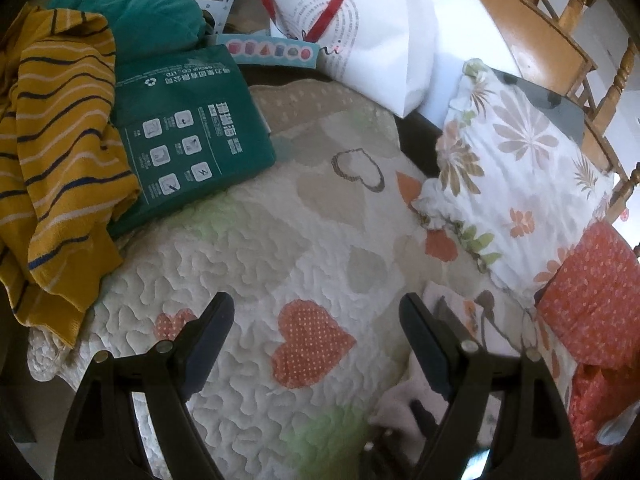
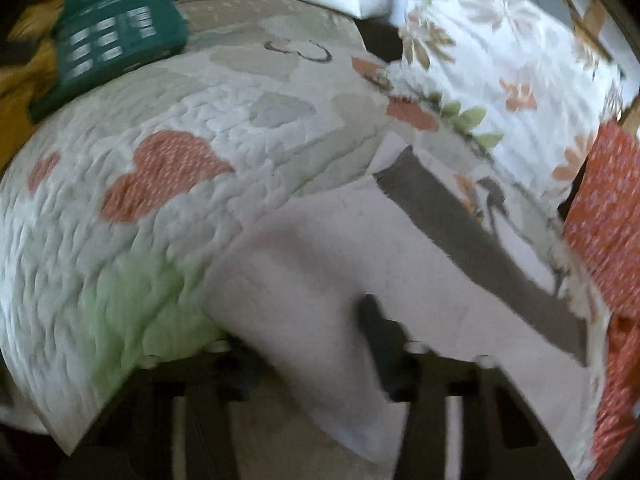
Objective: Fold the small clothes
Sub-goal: 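Grasp the cardigan edge with the right gripper and fold it over lengthwise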
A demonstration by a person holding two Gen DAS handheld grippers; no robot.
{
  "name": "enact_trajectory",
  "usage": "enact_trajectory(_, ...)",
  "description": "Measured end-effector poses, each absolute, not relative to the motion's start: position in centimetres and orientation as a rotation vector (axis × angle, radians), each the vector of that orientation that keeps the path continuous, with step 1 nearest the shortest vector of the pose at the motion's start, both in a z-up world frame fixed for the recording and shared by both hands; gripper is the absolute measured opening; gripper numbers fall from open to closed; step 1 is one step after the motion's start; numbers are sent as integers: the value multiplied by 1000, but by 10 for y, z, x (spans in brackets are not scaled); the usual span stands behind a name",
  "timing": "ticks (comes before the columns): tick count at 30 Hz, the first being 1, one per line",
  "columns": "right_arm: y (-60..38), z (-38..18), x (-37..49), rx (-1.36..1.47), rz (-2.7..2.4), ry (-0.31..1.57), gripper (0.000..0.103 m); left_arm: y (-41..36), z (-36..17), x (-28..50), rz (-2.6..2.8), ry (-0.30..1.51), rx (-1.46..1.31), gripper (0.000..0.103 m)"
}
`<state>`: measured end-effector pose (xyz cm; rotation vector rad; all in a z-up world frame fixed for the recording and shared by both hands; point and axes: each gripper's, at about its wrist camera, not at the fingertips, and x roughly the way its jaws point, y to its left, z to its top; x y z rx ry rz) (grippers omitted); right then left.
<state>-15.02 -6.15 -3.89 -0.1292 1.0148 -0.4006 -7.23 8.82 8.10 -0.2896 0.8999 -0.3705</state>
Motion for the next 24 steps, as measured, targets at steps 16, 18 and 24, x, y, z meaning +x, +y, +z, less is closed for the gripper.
enact_trajectory(16, -274, 85, -334, 496, -652, 667, 10, -41, 76, -132, -631, 958, -149, 84)
enact_trajectory(18, -302, 80, -381, 547, -741, 651, 10, -67, 72, -148, -685, 954, -83, 84)
enact_trajectory(24, -347, 14, -455, 733, -806, 761, 11, -121, 53, -189, -813, 993, 40, 84)
